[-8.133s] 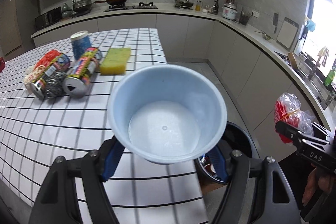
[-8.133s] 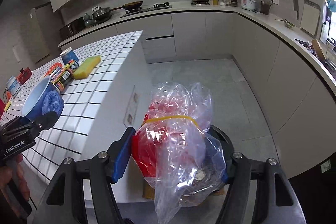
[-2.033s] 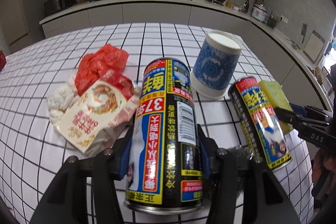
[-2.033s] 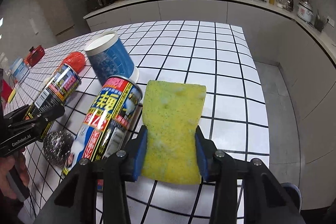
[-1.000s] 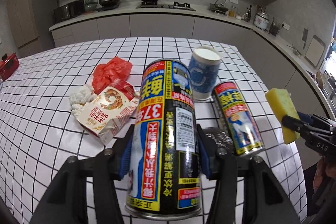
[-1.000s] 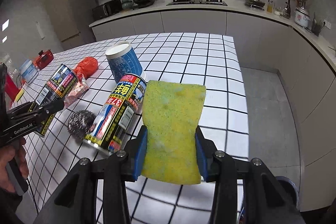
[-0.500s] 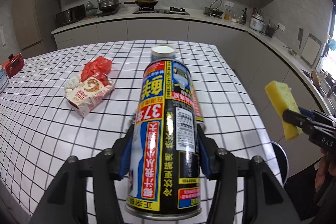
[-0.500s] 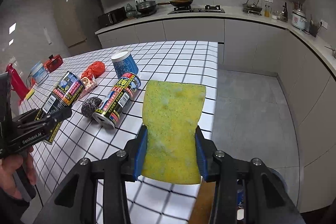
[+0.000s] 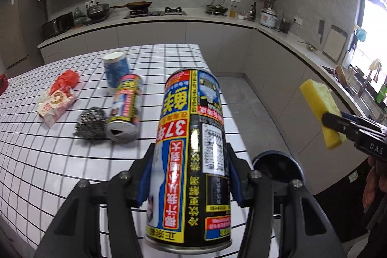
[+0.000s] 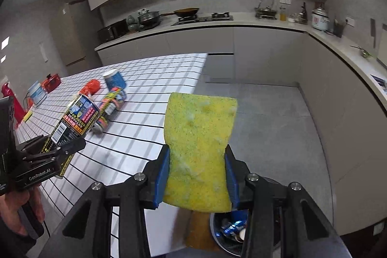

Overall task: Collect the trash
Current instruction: 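Lift the printed can and yellow sponge and carry both over the black bin, then open the left tool over the bin while the right tool releases the sponge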

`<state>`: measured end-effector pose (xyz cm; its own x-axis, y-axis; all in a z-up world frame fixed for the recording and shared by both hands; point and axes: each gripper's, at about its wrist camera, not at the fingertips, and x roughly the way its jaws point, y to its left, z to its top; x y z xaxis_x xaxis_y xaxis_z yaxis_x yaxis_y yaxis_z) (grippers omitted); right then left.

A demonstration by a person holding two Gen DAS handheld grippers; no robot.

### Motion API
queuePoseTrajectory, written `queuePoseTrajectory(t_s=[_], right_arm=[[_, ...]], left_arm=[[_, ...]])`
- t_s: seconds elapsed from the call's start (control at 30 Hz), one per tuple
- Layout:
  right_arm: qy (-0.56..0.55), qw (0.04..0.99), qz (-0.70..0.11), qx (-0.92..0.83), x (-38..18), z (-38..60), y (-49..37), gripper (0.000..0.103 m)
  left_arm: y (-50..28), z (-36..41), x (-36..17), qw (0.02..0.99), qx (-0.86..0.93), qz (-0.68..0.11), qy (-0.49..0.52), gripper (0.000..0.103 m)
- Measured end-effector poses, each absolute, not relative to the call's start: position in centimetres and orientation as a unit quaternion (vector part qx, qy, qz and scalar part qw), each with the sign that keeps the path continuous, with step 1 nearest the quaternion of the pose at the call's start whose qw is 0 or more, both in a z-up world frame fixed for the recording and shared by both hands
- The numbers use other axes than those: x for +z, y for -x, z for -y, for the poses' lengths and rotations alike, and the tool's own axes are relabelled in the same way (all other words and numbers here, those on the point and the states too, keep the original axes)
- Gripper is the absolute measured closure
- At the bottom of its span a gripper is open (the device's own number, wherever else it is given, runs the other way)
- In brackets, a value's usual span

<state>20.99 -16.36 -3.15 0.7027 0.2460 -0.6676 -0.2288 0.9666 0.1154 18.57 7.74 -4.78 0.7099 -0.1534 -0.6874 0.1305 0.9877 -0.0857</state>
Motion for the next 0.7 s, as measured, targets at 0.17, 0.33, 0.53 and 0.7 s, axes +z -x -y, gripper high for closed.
queuePoseTrajectory(t_s=[0.17, 0.33, 0.53, 0.7], right_arm=[[-0.018, 0.925, -0.365, 0.102, -3.5, 20.7, -19.3, 0.059], [-0.022, 0.926, -0.37, 0.078, -4.1, 24.9, -17.7, 0.059], [-0.025, 0.921, -0.383, 0.059, -5.5, 29.5, -16.5, 0.059], [-0.032, 0.915, -0.398, 0.058, -8.1, 32.5, -16.1, 0.059]], left_arm=[[-18.3, -3.8, -5.1, 0.922, -0.101, -0.372, 0.01, 0.049], [-18.1, 0.3, -5.5, 0.918, -0.128, -0.376, 0.004, 0.049], [-17.6, 5.1, -6.8, 0.91, -0.153, -0.385, -0.004, 0.049], [-17.7, 8.0, -8.4, 0.903, -0.156, -0.4, 0.001, 0.049]])
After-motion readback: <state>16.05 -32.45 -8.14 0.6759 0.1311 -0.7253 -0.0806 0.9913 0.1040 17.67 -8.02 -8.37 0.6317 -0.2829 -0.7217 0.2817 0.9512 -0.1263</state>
